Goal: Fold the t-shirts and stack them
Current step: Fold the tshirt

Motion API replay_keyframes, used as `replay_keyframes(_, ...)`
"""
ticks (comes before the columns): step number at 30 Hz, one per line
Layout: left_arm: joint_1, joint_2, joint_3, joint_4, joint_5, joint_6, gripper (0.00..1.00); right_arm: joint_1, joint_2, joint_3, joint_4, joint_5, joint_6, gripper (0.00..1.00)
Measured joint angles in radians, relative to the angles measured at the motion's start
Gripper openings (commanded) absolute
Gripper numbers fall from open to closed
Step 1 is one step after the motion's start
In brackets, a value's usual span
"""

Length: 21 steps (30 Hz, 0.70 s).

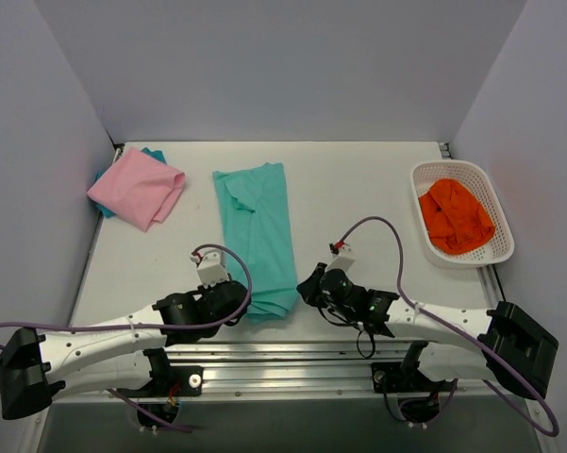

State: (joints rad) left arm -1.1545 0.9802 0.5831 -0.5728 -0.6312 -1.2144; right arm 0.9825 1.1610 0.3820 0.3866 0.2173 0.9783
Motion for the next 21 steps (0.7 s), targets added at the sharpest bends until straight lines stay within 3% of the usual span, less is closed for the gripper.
replay_keyframes(11, 0.202, 0.03, 0.185, 0.008, 0.008, 0.229, 0.06, -0.04, 0.051, 0.22, -0.086, 0.082, -0.092, 0.0)
replay_keyframes(21, 0.463, 0.175, 0.217, 0.174, 0.215, 0.379, 0.1, -0.098, 0.257, 0.333, -0.08, 0.08, -0.122, 0.0)
